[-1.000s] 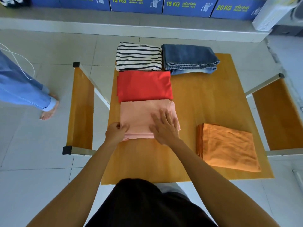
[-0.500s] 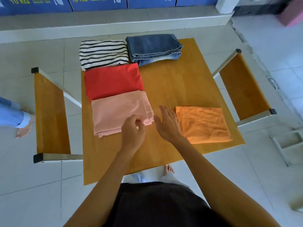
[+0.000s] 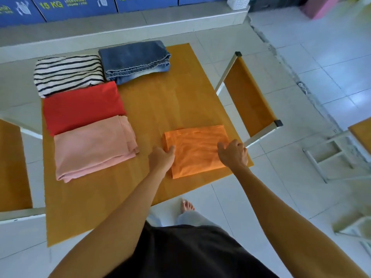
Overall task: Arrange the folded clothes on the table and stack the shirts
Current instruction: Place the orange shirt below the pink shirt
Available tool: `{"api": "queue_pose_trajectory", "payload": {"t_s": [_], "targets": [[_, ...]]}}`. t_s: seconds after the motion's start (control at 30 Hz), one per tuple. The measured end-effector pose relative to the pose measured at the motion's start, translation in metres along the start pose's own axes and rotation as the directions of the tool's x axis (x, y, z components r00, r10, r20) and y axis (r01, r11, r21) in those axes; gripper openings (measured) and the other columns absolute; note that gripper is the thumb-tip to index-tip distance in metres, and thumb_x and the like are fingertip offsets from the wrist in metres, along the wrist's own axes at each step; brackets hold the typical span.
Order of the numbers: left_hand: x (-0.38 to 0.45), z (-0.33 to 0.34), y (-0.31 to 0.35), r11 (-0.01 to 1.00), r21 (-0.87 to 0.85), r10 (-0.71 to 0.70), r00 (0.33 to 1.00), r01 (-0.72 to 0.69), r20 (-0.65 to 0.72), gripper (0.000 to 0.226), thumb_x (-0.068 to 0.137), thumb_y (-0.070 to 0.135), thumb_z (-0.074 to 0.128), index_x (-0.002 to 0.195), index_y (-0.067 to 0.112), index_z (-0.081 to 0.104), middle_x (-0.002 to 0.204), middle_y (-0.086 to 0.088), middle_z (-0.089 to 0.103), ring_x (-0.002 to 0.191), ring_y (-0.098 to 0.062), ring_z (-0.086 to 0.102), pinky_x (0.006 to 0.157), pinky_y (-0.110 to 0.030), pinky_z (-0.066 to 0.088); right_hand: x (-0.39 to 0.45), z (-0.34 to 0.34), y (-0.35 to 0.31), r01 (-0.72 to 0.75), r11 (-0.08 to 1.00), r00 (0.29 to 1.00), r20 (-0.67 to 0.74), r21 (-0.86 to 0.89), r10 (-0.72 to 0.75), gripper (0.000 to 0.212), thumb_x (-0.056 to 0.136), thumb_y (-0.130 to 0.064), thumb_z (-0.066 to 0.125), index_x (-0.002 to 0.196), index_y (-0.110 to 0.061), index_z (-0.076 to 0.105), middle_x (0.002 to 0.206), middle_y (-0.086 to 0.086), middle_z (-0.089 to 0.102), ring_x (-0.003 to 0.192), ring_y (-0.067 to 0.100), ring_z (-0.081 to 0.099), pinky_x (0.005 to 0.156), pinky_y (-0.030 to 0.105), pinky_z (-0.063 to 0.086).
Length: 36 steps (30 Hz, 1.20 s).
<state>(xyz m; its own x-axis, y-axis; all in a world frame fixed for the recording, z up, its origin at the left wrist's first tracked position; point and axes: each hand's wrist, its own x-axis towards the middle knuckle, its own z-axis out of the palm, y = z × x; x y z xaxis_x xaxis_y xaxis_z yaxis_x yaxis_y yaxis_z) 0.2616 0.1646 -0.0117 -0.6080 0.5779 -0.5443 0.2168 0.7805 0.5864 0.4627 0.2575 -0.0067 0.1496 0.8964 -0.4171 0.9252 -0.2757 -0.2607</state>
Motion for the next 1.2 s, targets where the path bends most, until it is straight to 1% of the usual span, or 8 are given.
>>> {"api": "queue_pose_trajectory", "payload": {"t_s": [0.17,0.33,0.5,0.63,0.77,0.9,1.03,1.2], "targets": [[-0.005,0.020,0.001,0.995,-0.030,-0.097,0.995,0.097,0.009,0.062,0.086,0.070,0.052,0.078,0.010,0.058,0.075,-0.002,0.059,0.074,-0.021,0.058,0.068,-0.036,0.045,0.020,-0.002,0.007,-0.057,0.995,0.997,0.052,0.082,0.053,0.085,0.076,-0.082,0.052,0.130,-0.016,0.051,0.121,0.008,0.064,0.111,0.032,0.062,0.090,0.045,0.053],[-0.018,0.021,-0.013,0.977,-0.183,-0.107,0.993,0.114,0.050,0.055,0.092,0.061,0.051,0.111,0.010,0.062,0.096,-0.001,0.059,0.090,-0.022,0.056,0.078,-0.034,0.044,0.024,0.001,0.012,0.061,0.967,0.989,0.116,0.248,-0.092,0.046,0.088,-0.065,0.056,0.082,-0.020,0.061,0.087,0.001,0.067,0.093,0.026,0.066,0.083,0.041,0.056],[-0.037,-0.012,-0.052,0.903,-0.418,-0.077,0.995,0.096,0.064,0.068,0.085,0.072,0.050,0.132,0.023,0.050,0.124,0.006,0.057,0.115,-0.022,0.057,0.099,-0.044,0.048,-0.001,0.019,-0.008,0.246,0.918,0.942,0.144,0.312,-0.302,0.045,0.090,-0.060,0.055,0.108,-0.019,0.059,0.094,-0.001,0.062,0.097,0.029,0.063,0.088,0.051,0.055],[-0.052,-0.054,-0.098,0.863,-0.487,-0.151,0.989,0.131,-0.001,0.058,0.092,0.064,0.048,0.133,0.022,0.046,0.124,0.003,0.055,0.108,-0.021,0.055,0.085,-0.037,0.047,-0.033,0.043,-0.037,0.341,0.851,0.860,0.233,0.399,-0.454,0.042,0.095,-0.052,0.057,0.116,-0.015,0.055,0.102,0.001,0.062,0.097,0.027,0.062,0.080,0.040,0.053],[-0.066,-0.105,-0.141,0.853,-0.502,-0.238,0.962,0.141,-0.135,0.064,0.092,0.065,0.044,0.141,0.024,0.042,0.131,0.004,0.050,0.118,-0.024,0.051,0.095,-0.043,0.044,-0.069,0.058,-0.076,0.321,0.779,0.760,0.344,0.538,-0.551,0.048,0.095,-0.050,0.060,0.127,-0.014,0.054,0.114,-0.002,0.061,0.102,0.022,0.061,0.077,0.032,0.051],[-0.066,-0.148,-0.169,0.844,-0.516,-0.306,0.921,0.145,-0.242,0.065,0.091,0.066,0.044,0.141,0.024,0.045,0.136,0.001,0.052,0.122,-0.028,0.052,0.103,-0.049,0.043,-0.100,0.078,-0.107,0.280,0.796,0.673,0.482,0.537,-0.562,0.052,0.095,-0.054,0.058,0.133,-0.021,0.048,0.121,-0.007,0.056,0.107,0.020,0.058,0.090,0.040,0.053],[-0.054,-0.165,-0.190,0.865,-0.481,-0.340,0.874,0.146,-0.346,0.053,0.096,0.055,0.048,0.127,0.013,0.059,0.124,-0.005,0.061,0.112,-0.029,0.057,0.094,-0.042,0.045,-0.120,0.103,-0.122,0.255,0.841,0.671,0.539,0.476,-0.509,0.047,0.098,-0.044,0.059,0.133,-0.016,0.050,0.120,-0.004,0.056,0.104,0.019,0.056,0.090,0.037,0.050],[-0.034,-0.175,-0.213,0.870,-0.442,-0.354,0.901,0.220,-0.249,0.025,0.099,0.037,0.050,0.106,0.017,0.064,0.108,-0.003,0.062,0.110,-0.032,0.058,0.087,-0.037,0.042,-0.122,0.122,-0.128,0.305,0.883,0.725,0.514,0.357,-0.459,0.030,0.096,-0.038,0.061,0.116,-0.016,0.058,0.113,0.004,0.065,0.094,0.021,0.062,0.079,0.036,0.051]]}}
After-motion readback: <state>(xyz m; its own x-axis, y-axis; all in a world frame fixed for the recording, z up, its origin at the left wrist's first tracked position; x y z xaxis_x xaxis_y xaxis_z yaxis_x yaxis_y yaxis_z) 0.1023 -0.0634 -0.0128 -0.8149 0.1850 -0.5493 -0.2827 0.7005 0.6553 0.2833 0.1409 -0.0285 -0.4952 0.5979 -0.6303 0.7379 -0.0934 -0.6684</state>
